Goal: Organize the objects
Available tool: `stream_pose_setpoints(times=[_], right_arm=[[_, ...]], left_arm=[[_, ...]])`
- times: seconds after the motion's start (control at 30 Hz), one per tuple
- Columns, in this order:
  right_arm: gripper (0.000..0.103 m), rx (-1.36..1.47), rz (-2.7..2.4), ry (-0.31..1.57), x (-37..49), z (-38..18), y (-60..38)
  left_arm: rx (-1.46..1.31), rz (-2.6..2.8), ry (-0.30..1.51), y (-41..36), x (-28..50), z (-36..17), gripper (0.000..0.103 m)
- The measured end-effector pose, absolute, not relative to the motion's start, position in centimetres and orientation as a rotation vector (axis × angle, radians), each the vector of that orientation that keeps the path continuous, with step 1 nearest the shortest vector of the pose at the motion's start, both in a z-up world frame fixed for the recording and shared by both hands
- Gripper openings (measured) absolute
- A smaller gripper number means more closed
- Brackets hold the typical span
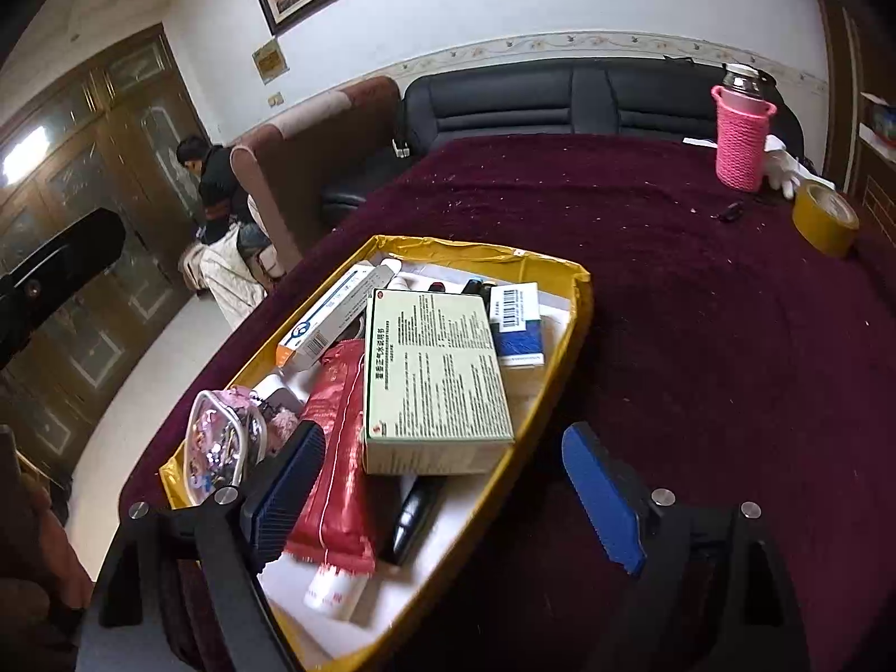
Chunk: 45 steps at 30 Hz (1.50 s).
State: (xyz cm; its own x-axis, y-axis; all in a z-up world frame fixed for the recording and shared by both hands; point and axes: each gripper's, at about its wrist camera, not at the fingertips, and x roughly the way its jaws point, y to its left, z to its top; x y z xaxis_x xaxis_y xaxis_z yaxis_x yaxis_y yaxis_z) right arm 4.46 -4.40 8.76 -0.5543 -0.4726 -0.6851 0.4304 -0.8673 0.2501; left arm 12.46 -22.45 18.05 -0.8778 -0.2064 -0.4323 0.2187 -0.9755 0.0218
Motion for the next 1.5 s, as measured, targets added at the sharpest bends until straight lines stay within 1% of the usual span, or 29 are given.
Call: stream_pose_setpoints(times=[0.23,0.43,0.53,0.6,0.83,1.1,1.3,1.5], right_arm=[[0.092,1.028,-2.418,-0.117,6.5,9.3,-2.1],[0.094,0.998,-2.424,-0.142,8.1,9.3,-0.6],[0.094,0.985,-2.422,-0.144,8.9,9.2,-0.3],[0.094,0.973,-2.433,-0.128,9.6,9.2,-0.1],[0.095,0.918,-2.488,-0.026,11.7,9.5,-0.4],[0.097,0.887,-2.547,0.158,13.5,8.8,-2.7],[0.098,0.94,-2.562,0.201,13.2,7.9,-3.6],[0.098,0.96,-2.61,0.232,12.7,7.7,-4.1]], left_arm=[[0.548,-2.825,0.068,-20.6,14.7,19.5,0.103],[0.502,-2.799,0.045,-18.1,16.7,19.4,0.103],[0.487,-2.804,0.002,-16.8,17.3,19.1,0.103],[0.504,-2.782,0.007,-16.4,17.3,18.8,0.103],[0.627,-2.782,0.11,-16.7,17.6,17.4,0.103],[0.687,-2.749,0.077,-17.0,17.7,15.9,0.103],[0.722,-2.749,0.091,-17.9,17.5,14.9,0.103],[0.793,-2.739,0.175,-19.8,17.1,13.4,0.103]])
